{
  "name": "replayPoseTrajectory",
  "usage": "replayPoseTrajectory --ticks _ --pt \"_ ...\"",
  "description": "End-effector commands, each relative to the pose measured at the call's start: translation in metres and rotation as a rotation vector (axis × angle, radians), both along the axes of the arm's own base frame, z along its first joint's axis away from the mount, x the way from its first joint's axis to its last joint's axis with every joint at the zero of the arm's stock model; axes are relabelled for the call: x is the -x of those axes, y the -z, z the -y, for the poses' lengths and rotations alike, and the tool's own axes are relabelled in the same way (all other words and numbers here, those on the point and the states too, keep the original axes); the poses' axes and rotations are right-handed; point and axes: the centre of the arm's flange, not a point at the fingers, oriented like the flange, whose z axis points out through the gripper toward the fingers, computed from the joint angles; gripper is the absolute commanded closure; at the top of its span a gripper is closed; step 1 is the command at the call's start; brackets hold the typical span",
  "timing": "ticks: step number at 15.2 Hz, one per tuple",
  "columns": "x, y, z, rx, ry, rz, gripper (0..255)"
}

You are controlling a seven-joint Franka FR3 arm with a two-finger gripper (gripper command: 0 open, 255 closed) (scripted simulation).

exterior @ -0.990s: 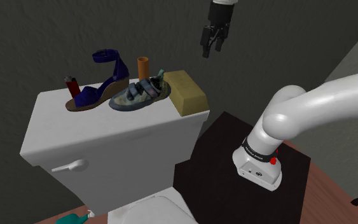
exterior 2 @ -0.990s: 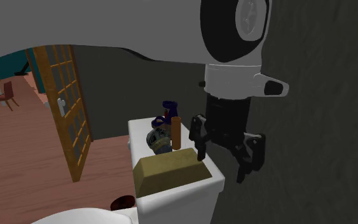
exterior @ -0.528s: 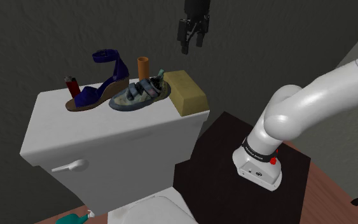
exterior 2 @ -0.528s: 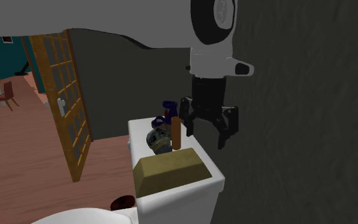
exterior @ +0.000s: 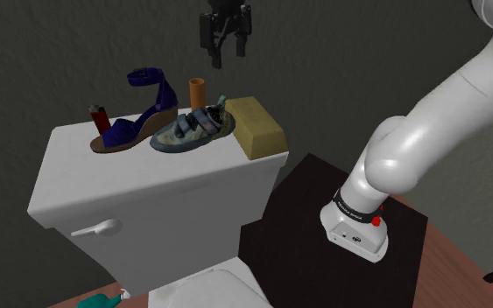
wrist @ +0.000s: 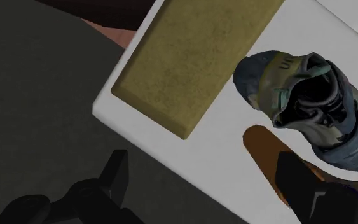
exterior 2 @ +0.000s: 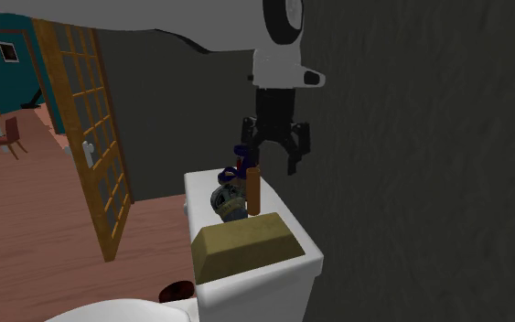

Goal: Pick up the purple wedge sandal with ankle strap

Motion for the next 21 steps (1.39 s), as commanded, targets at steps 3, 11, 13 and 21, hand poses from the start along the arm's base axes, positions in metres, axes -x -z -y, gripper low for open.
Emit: replayPoseTrajectory --ticks 3,11,13,21 --pt "-0.033 -0.008 -0.047 -0.004 -0.035 0.020 0" --pt "-0.079 -0.024 -0.144 0.011 -0.095 0.003 0" --pt "-0.079 -0.014 -0.144 0.011 -0.095 0.003 0" --pt "-0.079 0.016 -0.144 0.011 -0.095 0.003 0"
